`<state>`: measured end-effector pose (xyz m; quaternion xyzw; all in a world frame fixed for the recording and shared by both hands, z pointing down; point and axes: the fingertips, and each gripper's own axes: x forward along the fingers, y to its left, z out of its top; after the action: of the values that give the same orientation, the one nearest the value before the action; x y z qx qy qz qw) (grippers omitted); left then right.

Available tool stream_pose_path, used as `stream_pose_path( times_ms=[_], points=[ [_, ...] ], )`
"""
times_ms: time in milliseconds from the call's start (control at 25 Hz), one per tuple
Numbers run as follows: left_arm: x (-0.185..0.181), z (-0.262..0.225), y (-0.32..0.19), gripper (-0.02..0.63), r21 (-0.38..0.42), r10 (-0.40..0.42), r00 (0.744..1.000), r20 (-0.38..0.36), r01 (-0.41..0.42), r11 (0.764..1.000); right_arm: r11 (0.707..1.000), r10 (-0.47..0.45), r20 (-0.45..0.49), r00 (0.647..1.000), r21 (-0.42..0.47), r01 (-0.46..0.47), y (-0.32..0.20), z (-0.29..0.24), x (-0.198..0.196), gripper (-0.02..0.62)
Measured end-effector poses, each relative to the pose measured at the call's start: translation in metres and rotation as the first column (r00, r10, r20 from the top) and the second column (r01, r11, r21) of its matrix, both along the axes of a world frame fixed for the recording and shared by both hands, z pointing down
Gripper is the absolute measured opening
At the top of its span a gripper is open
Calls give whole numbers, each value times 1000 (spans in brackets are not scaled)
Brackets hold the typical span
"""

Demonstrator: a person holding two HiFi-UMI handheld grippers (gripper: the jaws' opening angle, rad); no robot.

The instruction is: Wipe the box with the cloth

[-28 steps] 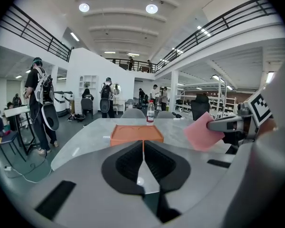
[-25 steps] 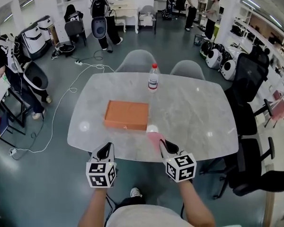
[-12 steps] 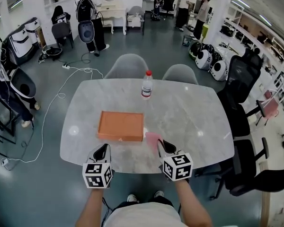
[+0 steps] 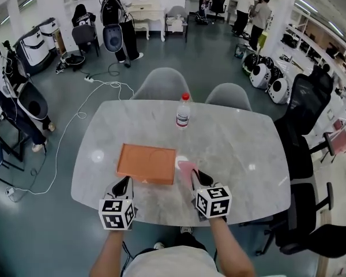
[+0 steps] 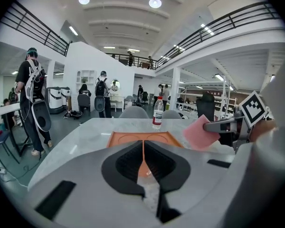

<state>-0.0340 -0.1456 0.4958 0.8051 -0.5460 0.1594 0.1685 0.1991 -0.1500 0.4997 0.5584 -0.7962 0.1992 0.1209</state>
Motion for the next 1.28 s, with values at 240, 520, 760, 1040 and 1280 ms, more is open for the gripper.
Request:
stream_pose_path(
  times_ms=[240, 520, 760, 1040, 1280],
  points=[
    [17, 0, -26, 15, -1, -52, 998, 27, 52, 999, 998, -35, 12, 999, -48, 36, -41, 23, 15, 17],
    [25, 4, -39, 17, -20, -122, 991, 61, 123, 992, 988, -111, -18, 994, -108, 108, -75, 51, 18, 17],
    [18, 6, -39, 15, -31, -194, 978, 71, 197, 980, 970, -184, -48, 982, -172, 173, -91, 69, 12, 17],
    [17, 8, -37, 15, -34, -251, 965, 72, 254, 967, 926, -332, -77, 940, -218, 309, -100, 78, -6, 17],
    [13, 9, -30, 15, -35, -289, 955, 71, 292, 956, 881, -448, -115, 887, -229, 415, -101, 81, -24, 17]
  ],
)
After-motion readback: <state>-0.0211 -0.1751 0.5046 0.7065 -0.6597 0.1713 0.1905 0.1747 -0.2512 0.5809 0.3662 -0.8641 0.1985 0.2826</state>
